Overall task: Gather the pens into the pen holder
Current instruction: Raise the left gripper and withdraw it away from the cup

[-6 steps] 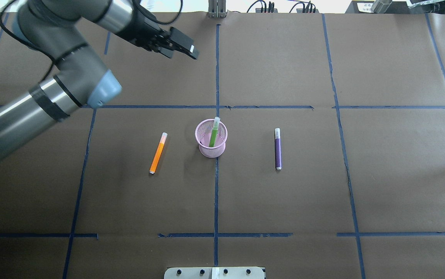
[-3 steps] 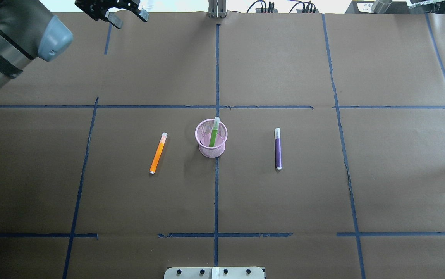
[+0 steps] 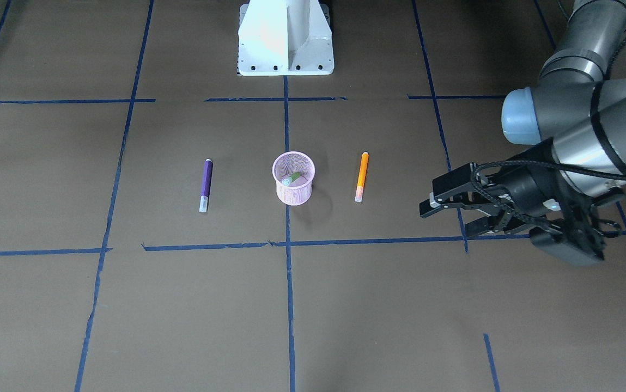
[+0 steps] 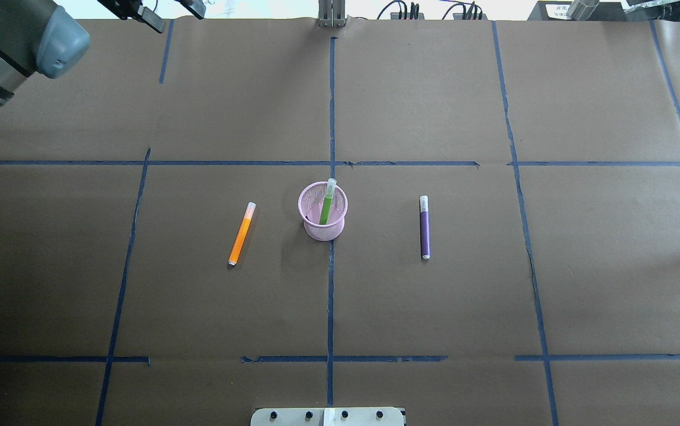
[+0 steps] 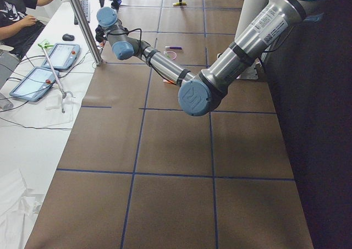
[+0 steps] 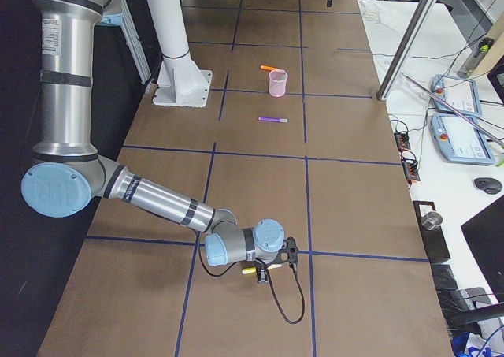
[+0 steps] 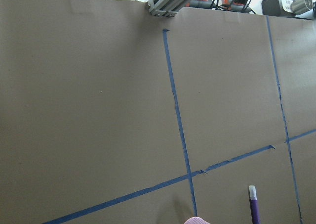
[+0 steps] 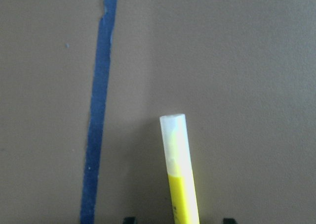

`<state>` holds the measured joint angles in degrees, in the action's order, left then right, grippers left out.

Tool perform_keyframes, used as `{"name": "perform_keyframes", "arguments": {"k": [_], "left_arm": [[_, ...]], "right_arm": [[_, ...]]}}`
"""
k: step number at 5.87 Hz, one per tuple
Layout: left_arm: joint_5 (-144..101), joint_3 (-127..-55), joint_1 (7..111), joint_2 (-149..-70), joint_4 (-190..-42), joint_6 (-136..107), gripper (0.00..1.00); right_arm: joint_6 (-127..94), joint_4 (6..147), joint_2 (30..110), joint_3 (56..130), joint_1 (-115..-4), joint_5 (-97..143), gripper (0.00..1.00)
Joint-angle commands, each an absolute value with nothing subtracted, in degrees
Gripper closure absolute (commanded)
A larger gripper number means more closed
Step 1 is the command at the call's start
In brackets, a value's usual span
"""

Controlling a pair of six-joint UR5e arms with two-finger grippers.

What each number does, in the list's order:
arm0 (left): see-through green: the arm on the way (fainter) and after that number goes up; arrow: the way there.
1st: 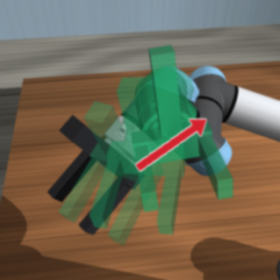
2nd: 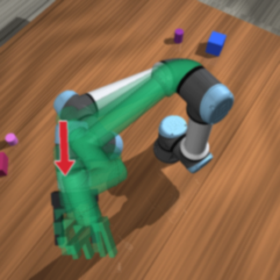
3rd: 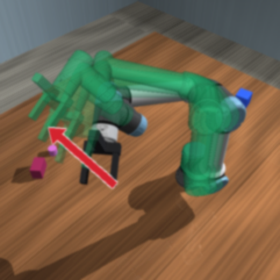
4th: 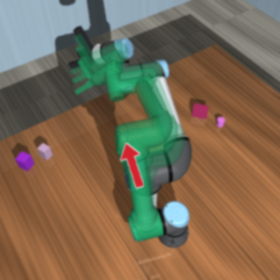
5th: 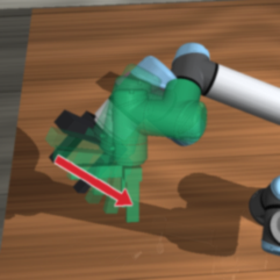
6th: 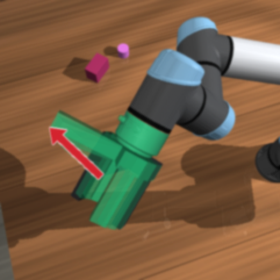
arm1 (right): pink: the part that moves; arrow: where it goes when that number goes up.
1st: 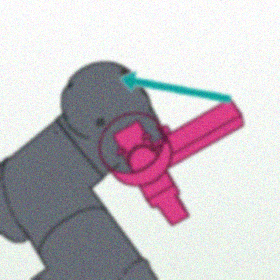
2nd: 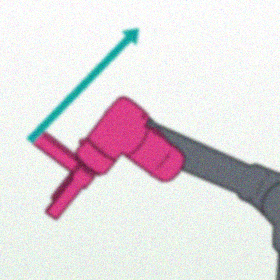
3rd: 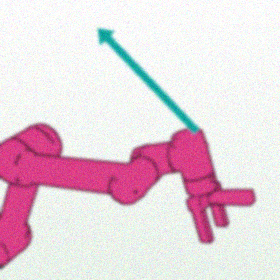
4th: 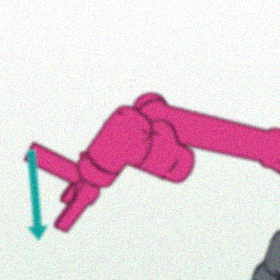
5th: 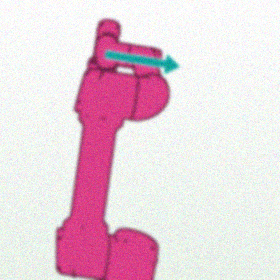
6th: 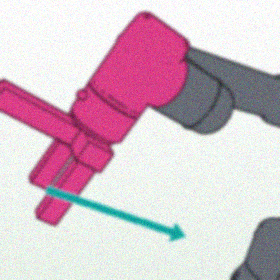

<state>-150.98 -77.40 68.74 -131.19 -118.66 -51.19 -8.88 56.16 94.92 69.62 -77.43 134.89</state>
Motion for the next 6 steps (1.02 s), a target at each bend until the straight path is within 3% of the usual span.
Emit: {"name": "perform_keyframes", "arguments": {"k": [1,6], "left_arm": [[-151.0,-78.0,71.5,-129.2,-110.6,-43.1,0.0],[-151.0,-78.0,71.1,-130.0,-107.4,-42.2,0.0]], "right_arm": [[-8.9,56.2,94.9,69.6,-77.4,134.8,0.42],[-9.0,56.2,94.9,69.6,-77.4,134.8,0.8]]}}
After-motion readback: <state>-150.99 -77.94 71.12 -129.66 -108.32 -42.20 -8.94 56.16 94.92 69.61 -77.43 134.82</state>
